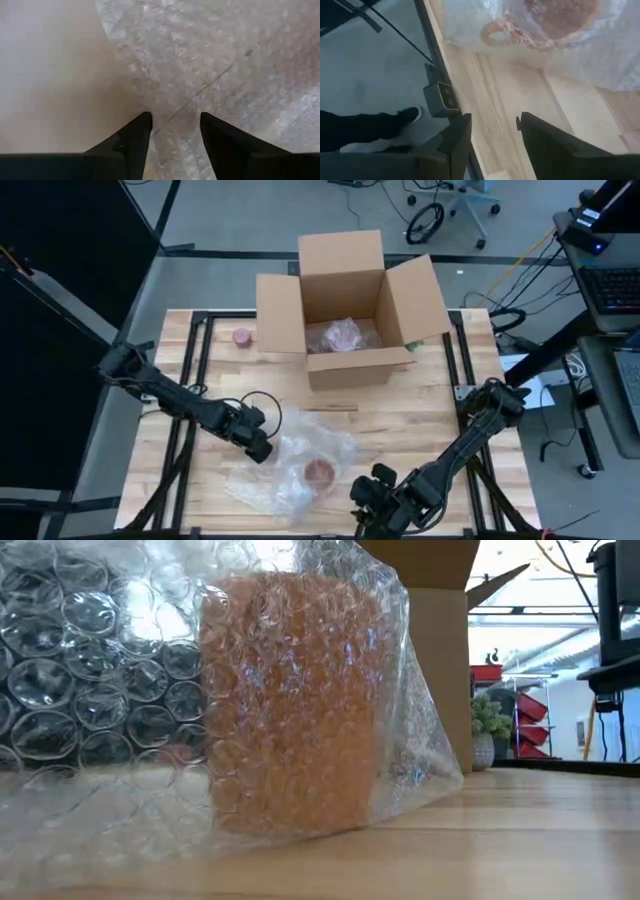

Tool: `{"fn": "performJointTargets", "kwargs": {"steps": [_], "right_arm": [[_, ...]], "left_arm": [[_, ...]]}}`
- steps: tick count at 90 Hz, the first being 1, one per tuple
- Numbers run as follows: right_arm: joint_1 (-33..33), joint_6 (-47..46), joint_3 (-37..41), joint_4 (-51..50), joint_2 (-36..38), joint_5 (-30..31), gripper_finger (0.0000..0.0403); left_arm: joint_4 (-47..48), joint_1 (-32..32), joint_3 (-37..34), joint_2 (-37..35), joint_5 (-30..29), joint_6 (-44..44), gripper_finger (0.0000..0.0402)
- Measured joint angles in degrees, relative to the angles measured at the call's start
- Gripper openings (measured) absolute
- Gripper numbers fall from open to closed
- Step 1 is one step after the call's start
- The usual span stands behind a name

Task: Wrap mug
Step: Wrap the orange cup with the bubble wrap

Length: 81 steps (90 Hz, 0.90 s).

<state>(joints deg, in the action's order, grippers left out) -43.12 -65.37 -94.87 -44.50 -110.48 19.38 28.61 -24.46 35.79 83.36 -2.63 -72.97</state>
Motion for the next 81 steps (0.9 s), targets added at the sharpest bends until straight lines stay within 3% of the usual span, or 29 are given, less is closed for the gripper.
{"fn": "performJointTargets", "kwargs": {"steps": [26,42,61,81], "right_arm": [[3.2,5.4,0.0,0.2,0.0,0.1,0.0157],[5.4,13.3,0.0,0.7,0.0,0.1,0.0157],[8.5,22.9,0.0,5.7,-0.9,1.2,0.0157],[10.7,24.4,0.0,6.4,-3.7,-3.3,0.0157]], "left_arm": [[2.1,-1.3,0.9,-1.6,-0.4,2.8,0.0011],[8.7,-2.0,5.1,-6.7,0.2,2.9,0.0003],[9.5,-2.0,9.4,-12.5,0.5,2.9,0.0003],[9.5,-2.0,14.2,-15.8,-1.0,3.4,0.0004]]}}
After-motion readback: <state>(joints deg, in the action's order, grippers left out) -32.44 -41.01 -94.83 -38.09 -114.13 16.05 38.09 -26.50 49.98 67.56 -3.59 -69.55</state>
